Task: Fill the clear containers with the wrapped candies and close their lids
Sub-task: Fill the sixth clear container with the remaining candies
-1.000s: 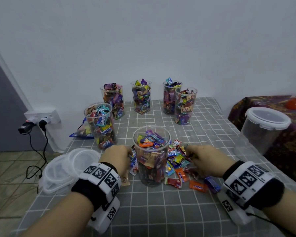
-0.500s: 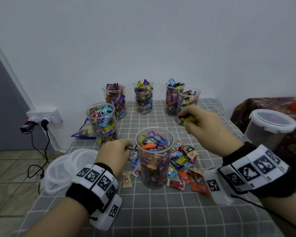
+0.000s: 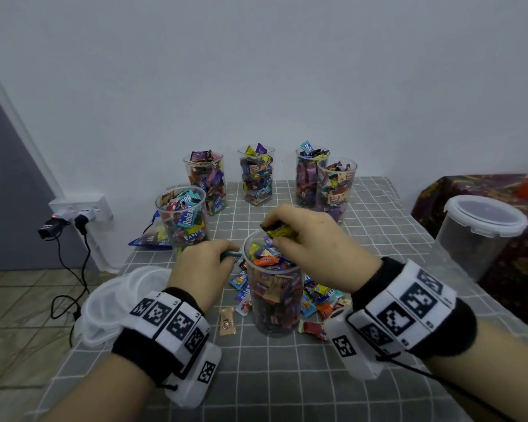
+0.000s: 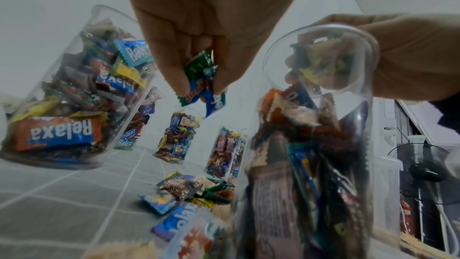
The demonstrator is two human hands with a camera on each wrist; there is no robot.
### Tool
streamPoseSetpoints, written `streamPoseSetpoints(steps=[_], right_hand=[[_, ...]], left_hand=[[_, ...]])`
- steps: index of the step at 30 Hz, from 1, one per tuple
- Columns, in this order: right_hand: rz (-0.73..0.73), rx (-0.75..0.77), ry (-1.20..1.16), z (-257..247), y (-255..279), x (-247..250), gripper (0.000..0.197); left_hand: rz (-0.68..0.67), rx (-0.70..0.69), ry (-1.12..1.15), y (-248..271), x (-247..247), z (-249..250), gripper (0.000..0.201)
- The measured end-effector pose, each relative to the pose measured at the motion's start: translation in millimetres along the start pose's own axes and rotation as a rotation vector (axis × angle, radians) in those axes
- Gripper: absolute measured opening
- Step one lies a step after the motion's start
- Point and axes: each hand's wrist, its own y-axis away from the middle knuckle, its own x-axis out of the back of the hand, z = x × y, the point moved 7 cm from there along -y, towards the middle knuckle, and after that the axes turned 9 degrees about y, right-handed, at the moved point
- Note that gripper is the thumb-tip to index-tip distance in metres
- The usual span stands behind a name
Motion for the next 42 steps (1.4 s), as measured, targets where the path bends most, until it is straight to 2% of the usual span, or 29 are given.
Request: streamPoseSetpoints(steps=[6,10,14,16,20,23,25,28,30,36,42], right_hand=[[-0.044,0.007,0.048,-4,-4,-10,0.029],[0.028,-0.015,-0.012,-2,-2,-4,0.032],[0.161,-0.085,-0.099,15,6,2,0.032],[0.14,-0.17,-0.22,31,12,-1,0.047],[-0.06,-0.293,-0.426,56,24,-22,0.097],[-0.196,-0.312,-0.499,60,31,-40,0.114],[-0.231,-0.32,-0.59,60,32,-49,0.111],[-0.243,-0.301,-0.7,55,32,-57,0.078],[-0.229,-0.295,-0.719,54,31,-57,0.064],[-0.196,-0.272,-0.735,57,30,-55,0.07],[-0.198,-0.253,-0.692,58,30,-54,0.069]], left_hand=[[0.029,-0.029,0.077,1,6,11,0.024],[0.05,-0.022,0.103,1,10,13,0.025],[0.096,-0.022,0.149,1,18,13,0.026],[0.122,-0.019,0.207,0,23,13,0.025],[0.17,-0.06,0.376,0,34,20,0.023],[0.199,-0.123,0.454,0,42,34,0.023],[0.195,-0.172,0.494,0,43,46,0.024],[0.126,-0.211,0.537,-2,37,63,0.027],[0.062,-0.221,0.534,-2,29,71,0.026],[-0.066,-0.226,0.457,3,10,82,0.023],[-0.127,-0.214,0.508,3,2,80,0.029]])
